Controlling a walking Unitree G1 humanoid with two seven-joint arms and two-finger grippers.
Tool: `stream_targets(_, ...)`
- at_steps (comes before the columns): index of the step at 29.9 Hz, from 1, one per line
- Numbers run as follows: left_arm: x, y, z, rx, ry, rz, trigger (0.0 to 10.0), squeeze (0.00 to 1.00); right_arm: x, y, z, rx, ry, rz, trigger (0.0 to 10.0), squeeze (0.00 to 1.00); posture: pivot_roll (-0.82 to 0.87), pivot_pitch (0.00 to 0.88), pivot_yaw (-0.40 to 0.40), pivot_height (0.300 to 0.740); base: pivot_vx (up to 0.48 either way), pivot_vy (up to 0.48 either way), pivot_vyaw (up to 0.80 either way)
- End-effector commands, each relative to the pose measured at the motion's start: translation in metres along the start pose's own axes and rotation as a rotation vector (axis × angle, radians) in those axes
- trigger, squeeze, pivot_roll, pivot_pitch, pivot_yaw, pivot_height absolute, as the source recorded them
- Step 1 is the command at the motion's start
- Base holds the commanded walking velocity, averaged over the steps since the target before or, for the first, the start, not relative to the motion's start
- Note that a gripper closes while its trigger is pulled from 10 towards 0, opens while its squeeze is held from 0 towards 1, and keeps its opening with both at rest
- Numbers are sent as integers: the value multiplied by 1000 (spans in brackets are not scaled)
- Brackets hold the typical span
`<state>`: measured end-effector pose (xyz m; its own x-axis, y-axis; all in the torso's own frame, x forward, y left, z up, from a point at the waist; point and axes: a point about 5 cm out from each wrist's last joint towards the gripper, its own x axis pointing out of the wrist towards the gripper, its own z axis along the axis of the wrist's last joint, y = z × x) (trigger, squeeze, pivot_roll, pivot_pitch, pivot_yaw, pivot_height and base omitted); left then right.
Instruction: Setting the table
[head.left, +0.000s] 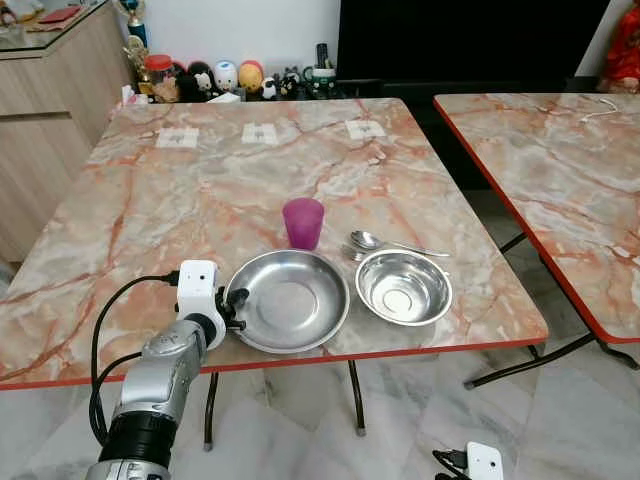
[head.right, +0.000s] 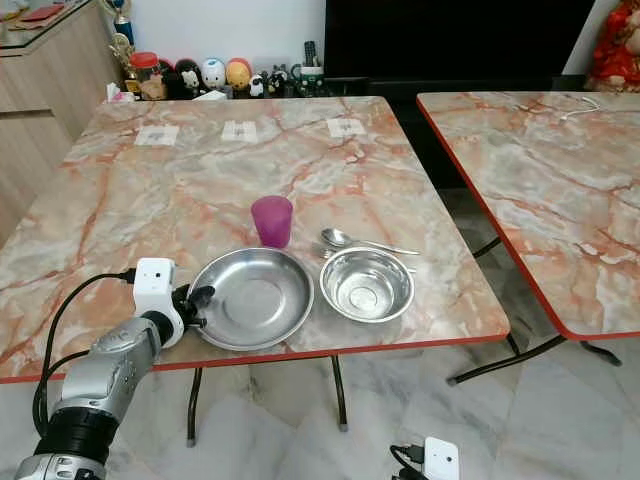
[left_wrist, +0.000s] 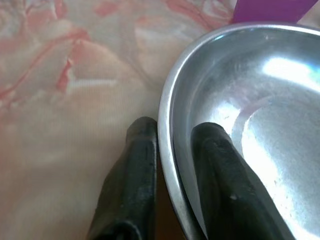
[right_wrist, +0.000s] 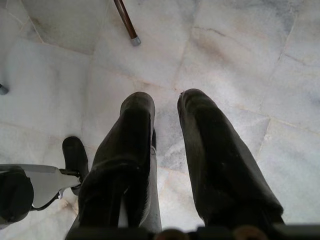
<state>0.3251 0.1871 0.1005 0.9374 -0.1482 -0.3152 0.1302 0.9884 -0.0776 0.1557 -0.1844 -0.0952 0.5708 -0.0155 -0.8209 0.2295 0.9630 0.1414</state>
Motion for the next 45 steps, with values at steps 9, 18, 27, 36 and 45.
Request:
stream_targets(9, -4, 6, -1, 127, 21, 33, 0, 0, 0, -2, 1, 0, 2, -6, 10000, 0, 153, 23, -70, 740, 0, 0, 0)
stream_targets(18, -9, 8, -4, -8, -64, 58, 0, 0, 0, -3, 0, -1, 3, -8, 10000, 0, 144, 8, -70, 740, 0, 0, 0)
stream_targets(27, -27, 18, -9, -234, -199, 72, 0, 0, -1, -5, 0, -11, 6, -11, 10000, 0, 144, 0, -85, 740, 0, 0, 0)
stream_targets(36, -46, 30, -10, -394, -328, 97, 0, 0, -1, -9, 1, -28, 8, -10, 10000, 0, 152, 0, -104, 740, 0, 0, 0)
stream_targets(45, -43, 23, -5, -414, -355, 88, 0, 0, -1, -10, 1, -31, 6, -11, 10000, 0, 144, 0, -107, 740, 0, 0, 0)
